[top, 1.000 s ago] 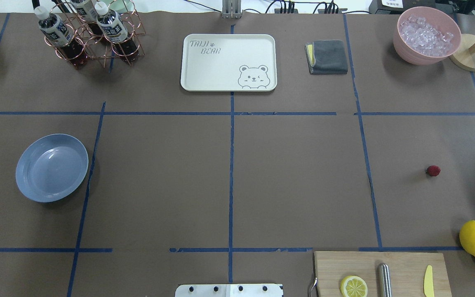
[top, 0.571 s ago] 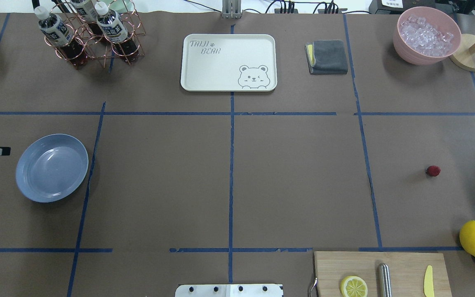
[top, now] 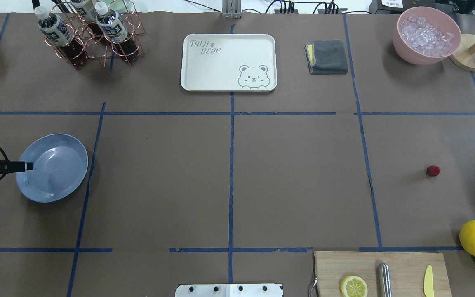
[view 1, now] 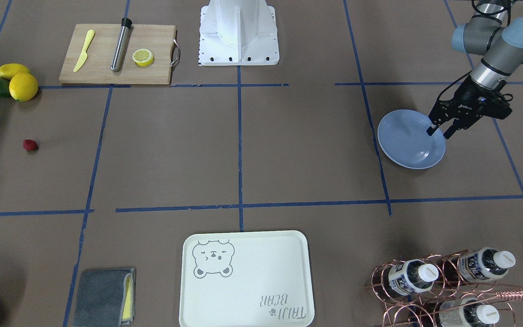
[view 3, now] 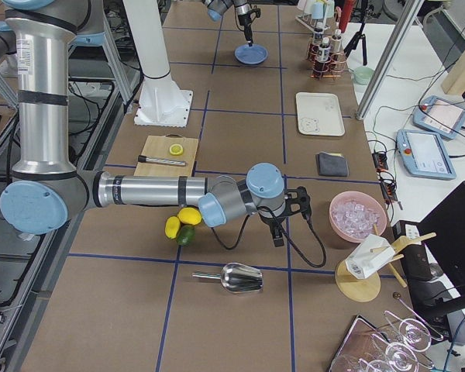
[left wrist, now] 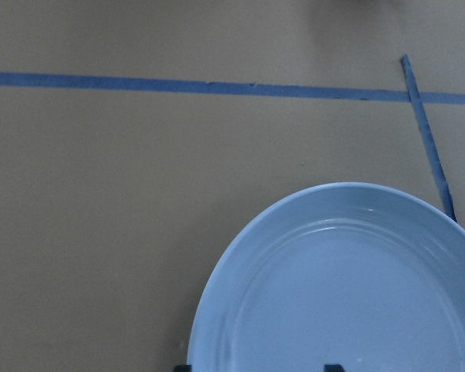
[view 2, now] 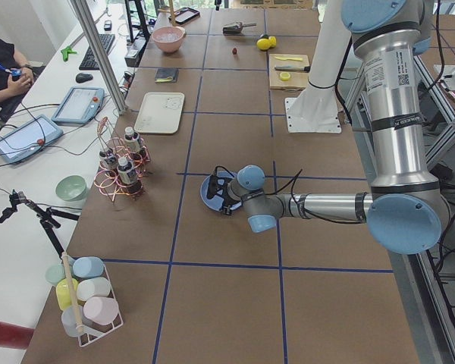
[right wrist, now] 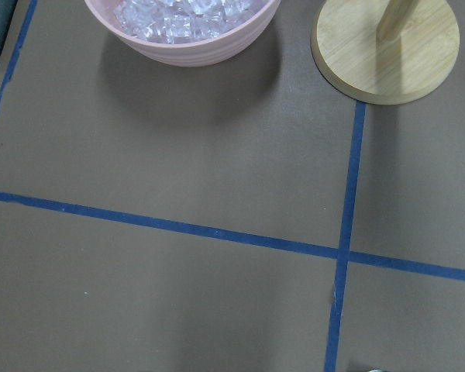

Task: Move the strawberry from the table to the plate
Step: 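Move the left gripper down to the rim of the light blue plate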

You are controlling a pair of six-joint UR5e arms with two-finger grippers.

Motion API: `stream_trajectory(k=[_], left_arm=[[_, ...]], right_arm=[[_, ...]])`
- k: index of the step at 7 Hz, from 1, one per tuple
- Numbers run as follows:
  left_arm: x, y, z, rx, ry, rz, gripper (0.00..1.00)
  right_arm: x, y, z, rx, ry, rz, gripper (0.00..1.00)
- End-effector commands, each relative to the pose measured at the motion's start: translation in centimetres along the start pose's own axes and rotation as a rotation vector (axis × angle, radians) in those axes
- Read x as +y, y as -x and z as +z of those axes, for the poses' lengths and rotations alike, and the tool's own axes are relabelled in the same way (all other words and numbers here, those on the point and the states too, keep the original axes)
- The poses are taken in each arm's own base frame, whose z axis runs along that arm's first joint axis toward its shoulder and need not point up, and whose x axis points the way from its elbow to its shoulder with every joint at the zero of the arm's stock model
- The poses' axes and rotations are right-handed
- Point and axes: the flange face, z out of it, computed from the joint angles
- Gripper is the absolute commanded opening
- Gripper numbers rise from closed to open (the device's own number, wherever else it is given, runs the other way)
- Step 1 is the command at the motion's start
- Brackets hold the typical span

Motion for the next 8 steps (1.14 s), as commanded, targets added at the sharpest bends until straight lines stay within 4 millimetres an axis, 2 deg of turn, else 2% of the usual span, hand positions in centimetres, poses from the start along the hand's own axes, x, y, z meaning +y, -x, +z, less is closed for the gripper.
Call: stream_trajectory(k=[1, 2, 3, 4, 5, 6, 7, 8], left_arm=[[0.5, 0.7, 0.2, -0.016, 0.009, 0.000, 0.64], [0.5, 0.9, 0.5, -0.019, 0.010, -0.004, 0.63], [0.5, 0.9, 0.8, -0.022, 0.015, -0.004, 0.56], [0.5, 1.3, 1.4, -0.028, 0.018, -0.007, 0.44], [0.4, 1.1, 1.4, -0.024, 0.017, -0.005, 0.19], [0.3, 0.9, 1.4, -0.020, 0.015, -0.004, 0.00], [-0.1, -0.4, 0.8, 0.007, 0.010, 0.005, 0.00], [-0.8, -3.1, -0.5, 0.054, 0.006, 0.022, 0.00]], right_arm=[[0.0, 0.0, 0.0, 0.000, 0.000, 0.000, 1.00], [0.0, 0.0, 0.0, 0.000, 0.000, 0.000, 1.00], [0.0, -0.1, 0.0, 0.001, 0.001, -0.001, 1.00], [0.0, 0.0, 0.0, 0.000, 0.000, 0.000, 1.00], [0.0, -0.1, 0.0, 0.001, 0.001, -0.001, 1.00], [0.0, 0.0, 0.0, 0.000, 0.000, 0.000, 1.00], [0.0, 0.0, 0.0, 0.000, 0.000, 0.000, 1.00], [-0.1, 0.0, 0.0, 0.000, 0.000, 0.000, 1.00]])
